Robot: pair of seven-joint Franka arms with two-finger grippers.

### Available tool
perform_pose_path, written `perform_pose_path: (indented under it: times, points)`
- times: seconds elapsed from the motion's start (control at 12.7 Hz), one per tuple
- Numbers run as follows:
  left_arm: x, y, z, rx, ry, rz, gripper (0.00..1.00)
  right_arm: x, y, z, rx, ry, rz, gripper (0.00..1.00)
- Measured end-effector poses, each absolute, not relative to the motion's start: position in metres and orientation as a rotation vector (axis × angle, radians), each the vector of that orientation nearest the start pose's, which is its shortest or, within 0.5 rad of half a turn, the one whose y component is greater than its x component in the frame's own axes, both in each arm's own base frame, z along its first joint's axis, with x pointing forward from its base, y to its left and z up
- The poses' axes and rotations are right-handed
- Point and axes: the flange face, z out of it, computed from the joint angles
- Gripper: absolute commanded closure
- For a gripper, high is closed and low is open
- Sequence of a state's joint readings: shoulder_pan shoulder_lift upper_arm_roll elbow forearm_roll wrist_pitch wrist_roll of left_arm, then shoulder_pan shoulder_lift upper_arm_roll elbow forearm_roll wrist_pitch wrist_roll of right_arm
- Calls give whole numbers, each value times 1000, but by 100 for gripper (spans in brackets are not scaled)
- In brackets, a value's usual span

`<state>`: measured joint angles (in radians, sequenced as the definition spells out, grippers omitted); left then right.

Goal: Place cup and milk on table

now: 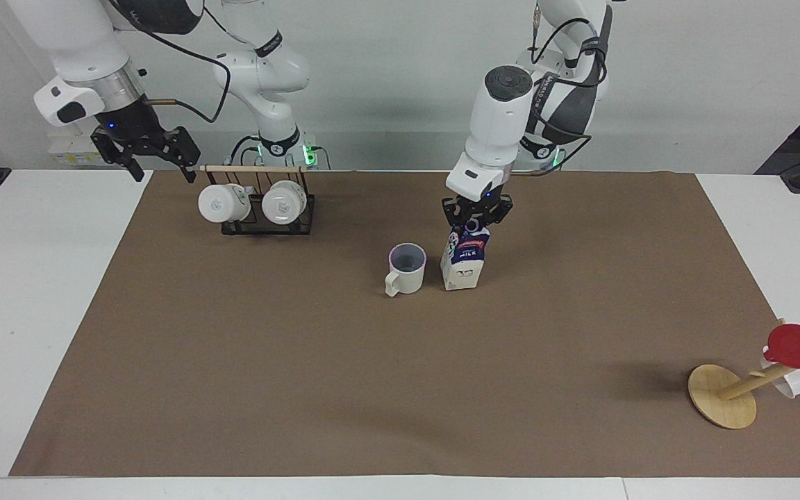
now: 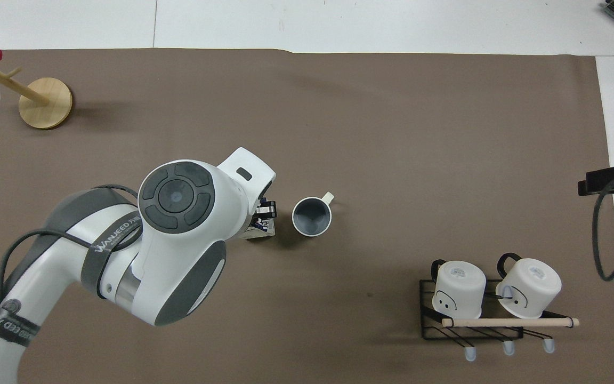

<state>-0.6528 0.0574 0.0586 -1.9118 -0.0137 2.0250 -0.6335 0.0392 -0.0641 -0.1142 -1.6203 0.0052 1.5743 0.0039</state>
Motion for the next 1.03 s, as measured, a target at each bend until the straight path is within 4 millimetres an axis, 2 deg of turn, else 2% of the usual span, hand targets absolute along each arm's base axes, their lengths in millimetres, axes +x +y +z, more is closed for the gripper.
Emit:
perform_pose_path:
  times: [0.16,0.32,0.47,0.55,0.63,0.71,0.79,1.03]
  points:
    - [480,-326,468,-3181,-72,-68,63,542,-34,632,-3128,164,-17,0]
    - [481,-326,467,-3185,-73,-77,63,545,-36,627,-3128,192,-4,0]
    - [480,-324,460,-3184,-75,-76,63,544,-36,636,-3131,191,-24,0]
    - [480,-324,457,-3185,-76,-78,52,543,-35,643,-3133,187,-27,0]
    - [480,-324,457,-3186,-76,-81,19,541,-34,650,-3134,183,-28,0]
    - [480,-324,457,-3186,-76,-82,4,540,-32,656,-3134,178,-38,0]
    - [480,-324,457,-3187,-75,-83,0,539,-31,660,-3135,176,-44,0]
    - [480,-324,458,-3188,-75,-85,0,537,-31,665,-3135,176,-45,0]
